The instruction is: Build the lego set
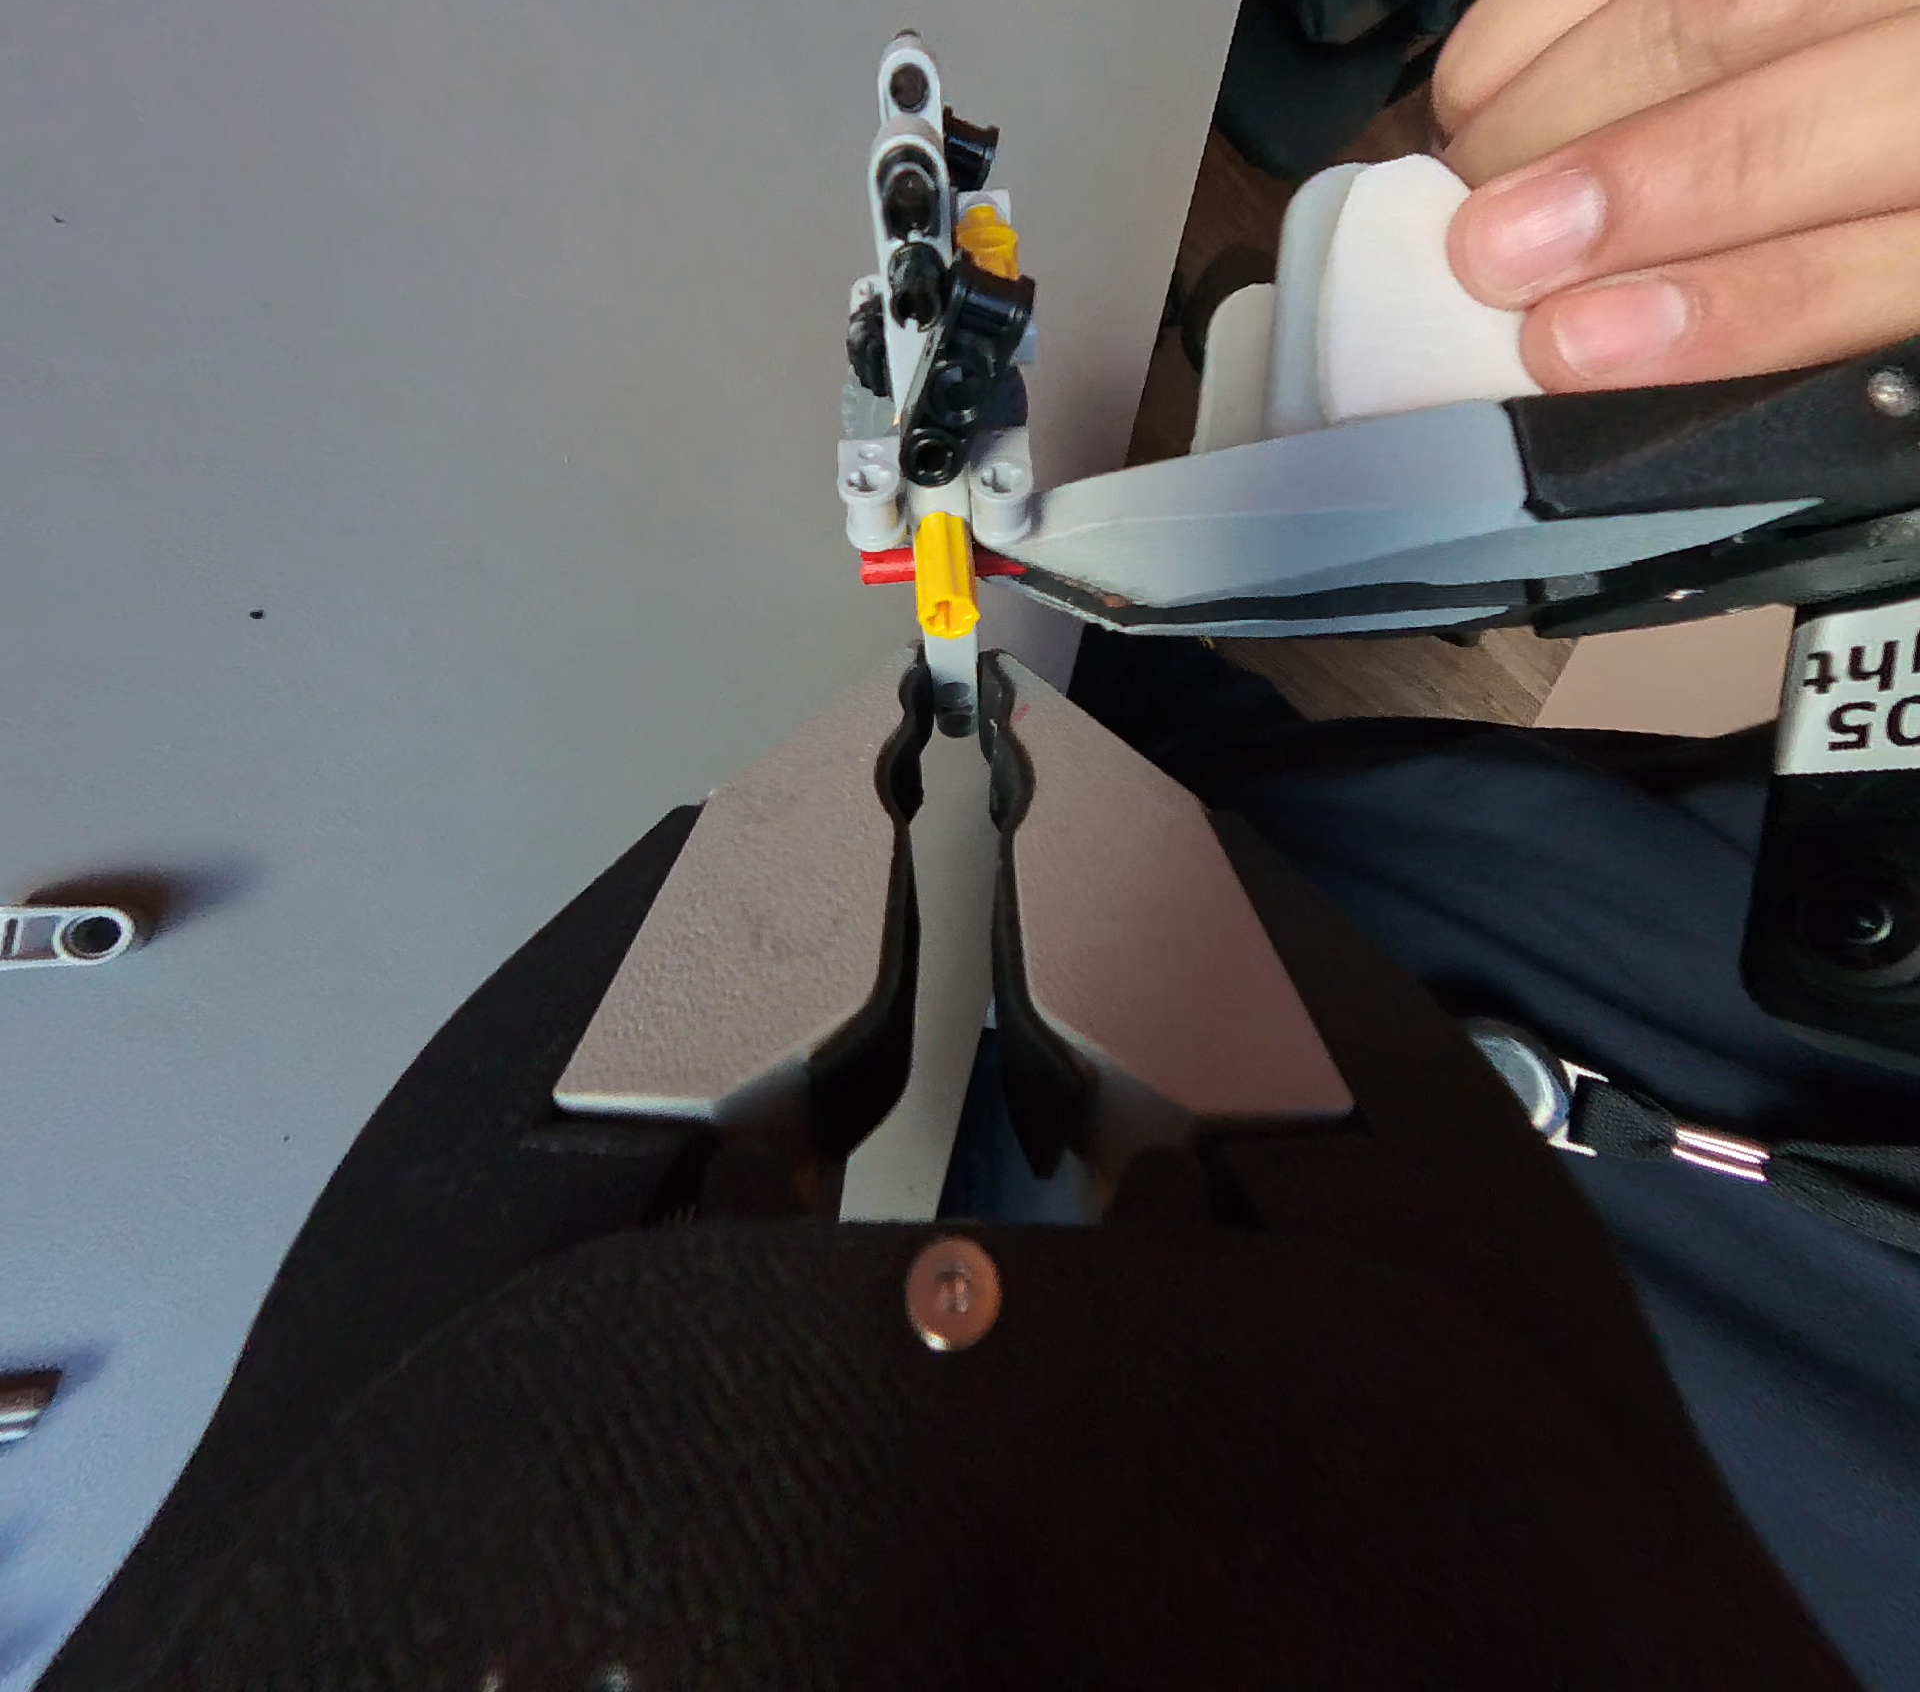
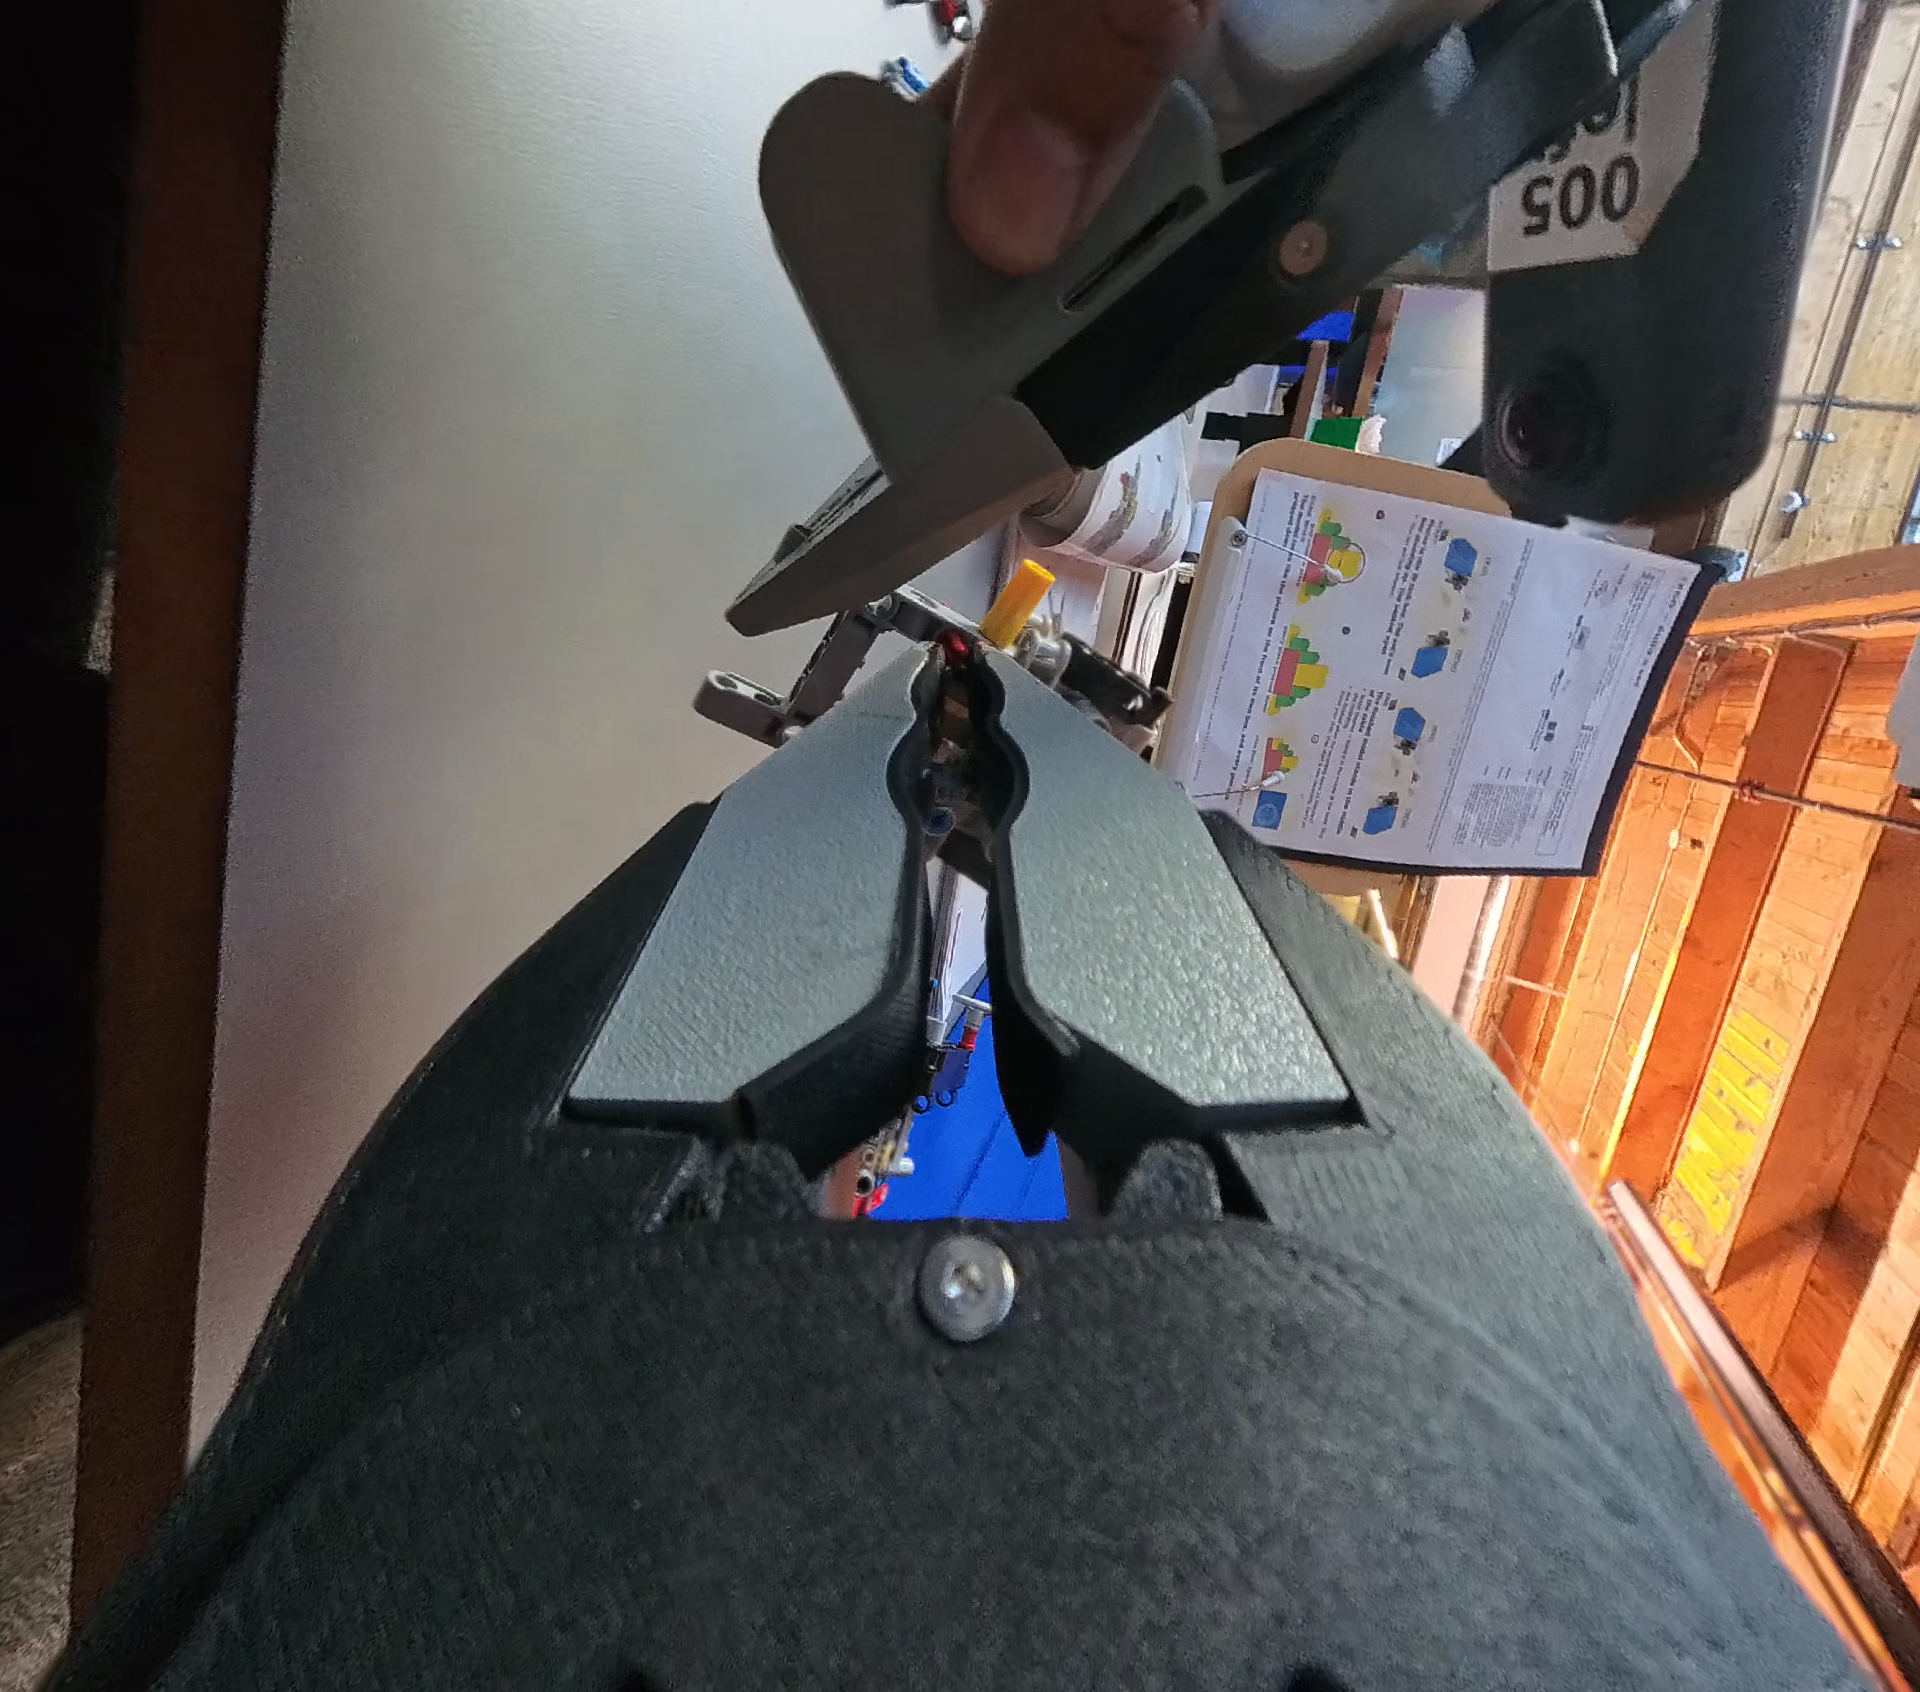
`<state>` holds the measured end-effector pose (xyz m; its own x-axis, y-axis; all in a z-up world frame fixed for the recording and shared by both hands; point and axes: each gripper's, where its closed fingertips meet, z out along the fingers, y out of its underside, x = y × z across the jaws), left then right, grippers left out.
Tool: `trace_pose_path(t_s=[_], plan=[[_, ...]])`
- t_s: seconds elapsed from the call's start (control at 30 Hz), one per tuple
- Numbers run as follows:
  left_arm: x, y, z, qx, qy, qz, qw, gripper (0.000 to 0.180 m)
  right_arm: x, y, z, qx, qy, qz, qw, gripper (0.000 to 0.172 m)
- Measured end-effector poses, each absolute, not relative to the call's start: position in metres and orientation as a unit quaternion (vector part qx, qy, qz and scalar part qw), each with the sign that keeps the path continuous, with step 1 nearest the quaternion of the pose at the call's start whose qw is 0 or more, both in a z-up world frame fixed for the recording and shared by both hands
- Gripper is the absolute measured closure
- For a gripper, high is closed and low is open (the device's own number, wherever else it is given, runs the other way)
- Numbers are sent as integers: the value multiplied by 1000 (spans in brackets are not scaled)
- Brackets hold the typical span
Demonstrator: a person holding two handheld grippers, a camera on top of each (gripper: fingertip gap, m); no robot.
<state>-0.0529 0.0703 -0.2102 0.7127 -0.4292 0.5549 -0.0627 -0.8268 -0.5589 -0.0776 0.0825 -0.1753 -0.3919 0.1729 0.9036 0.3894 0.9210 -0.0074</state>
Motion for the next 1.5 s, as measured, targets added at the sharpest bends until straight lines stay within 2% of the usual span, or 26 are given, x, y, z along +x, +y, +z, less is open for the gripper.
trace_pose_path(t_s=[0.43,0.67,0.83,1.03,1.5], plan=[[-71,85,-199,-884,113,-312,328,175,-94,92,-164,-385,-742,58,546,171],[-76,85,-203,-888,107,-296,334,175,-98,94,-169,-436,-712,98,541,171],[-75,83,-207,-888,108,-313,320,175,-95,93,-174,-358,-766,34,533,170],[-70,81,-208,-890,120,-318,304,175,-89,95,-176,-199,-816,-107,532,169],[-68,79,-209,-887,121,-347,278,176,-89,93,-178,-79,-838,-169,513,171]])
